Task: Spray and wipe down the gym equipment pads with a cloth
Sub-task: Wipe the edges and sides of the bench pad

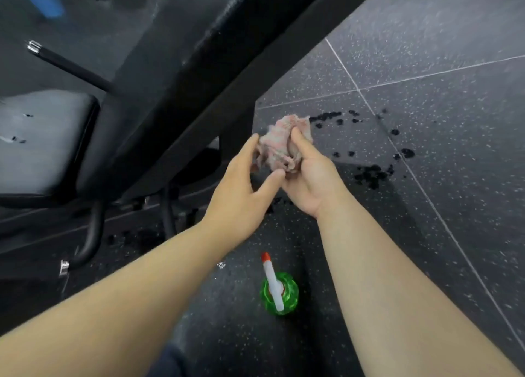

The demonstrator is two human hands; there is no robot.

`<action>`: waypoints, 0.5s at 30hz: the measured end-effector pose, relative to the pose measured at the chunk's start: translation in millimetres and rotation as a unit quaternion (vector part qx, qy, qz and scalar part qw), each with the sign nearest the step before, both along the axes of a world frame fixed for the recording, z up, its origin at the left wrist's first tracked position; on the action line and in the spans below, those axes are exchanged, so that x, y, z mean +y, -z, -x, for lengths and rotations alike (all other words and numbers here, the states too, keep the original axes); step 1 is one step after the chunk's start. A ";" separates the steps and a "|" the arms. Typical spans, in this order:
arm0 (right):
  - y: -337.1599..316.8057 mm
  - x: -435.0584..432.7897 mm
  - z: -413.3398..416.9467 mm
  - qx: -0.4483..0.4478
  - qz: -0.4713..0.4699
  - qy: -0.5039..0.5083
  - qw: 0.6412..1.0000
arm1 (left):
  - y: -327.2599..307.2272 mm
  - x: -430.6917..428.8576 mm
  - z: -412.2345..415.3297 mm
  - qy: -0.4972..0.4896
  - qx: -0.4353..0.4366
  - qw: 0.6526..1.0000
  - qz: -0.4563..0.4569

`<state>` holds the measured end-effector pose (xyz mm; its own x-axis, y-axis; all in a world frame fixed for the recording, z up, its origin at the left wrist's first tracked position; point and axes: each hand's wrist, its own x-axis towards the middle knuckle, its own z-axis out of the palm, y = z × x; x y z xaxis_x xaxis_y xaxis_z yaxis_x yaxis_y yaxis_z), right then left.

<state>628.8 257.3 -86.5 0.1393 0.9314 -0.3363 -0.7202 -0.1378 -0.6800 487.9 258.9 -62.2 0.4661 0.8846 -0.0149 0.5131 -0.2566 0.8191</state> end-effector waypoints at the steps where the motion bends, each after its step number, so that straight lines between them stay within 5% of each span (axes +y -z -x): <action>1: 7.4 -6.8 4.5 -0.002 0.010 -0.025 1.000 | 8.1 -1.7 -3.0 -0.039 -0.042 0.993 0.098; 5: 32.0 -25.9 18.1 0.000 0.042 -0.115 0.992 | 31.5 -1.2 -1.9 -0.128 -0.104 0.947 0.274; 10: 49.6 -45.4 -3.4 -0.152 0.095 -0.237 0.955 | 43.9 -0.2 7.3 -0.168 -0.110 0.922 0.330; 11: 53.8 -51.3 -12.4 -0.240 0.106 -0.296 0.919 | 47.5 -0.8 11.0 -0.183 -0.102 0.918 0.335; 13: 63.1 -66.1 -22.7 -0.390 0.127 -0.480 0.776 | 56.4 -0.4 21.2 -0.202 -0.090 0.912 0.345; 15: 78.4 -83.8 -16.3 -0.454 0.151 -0.576 0.663 | 62.2 3.3 30.6 -0.229 -0.106 0.901 0.353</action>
<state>645.1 173.5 -164.9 -0.3327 0.5047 -0.7966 0.6688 -0.4693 -0.5766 457.3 262.2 -124.5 0.1135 0.7905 -0.6018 0.2455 0.5646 0.7880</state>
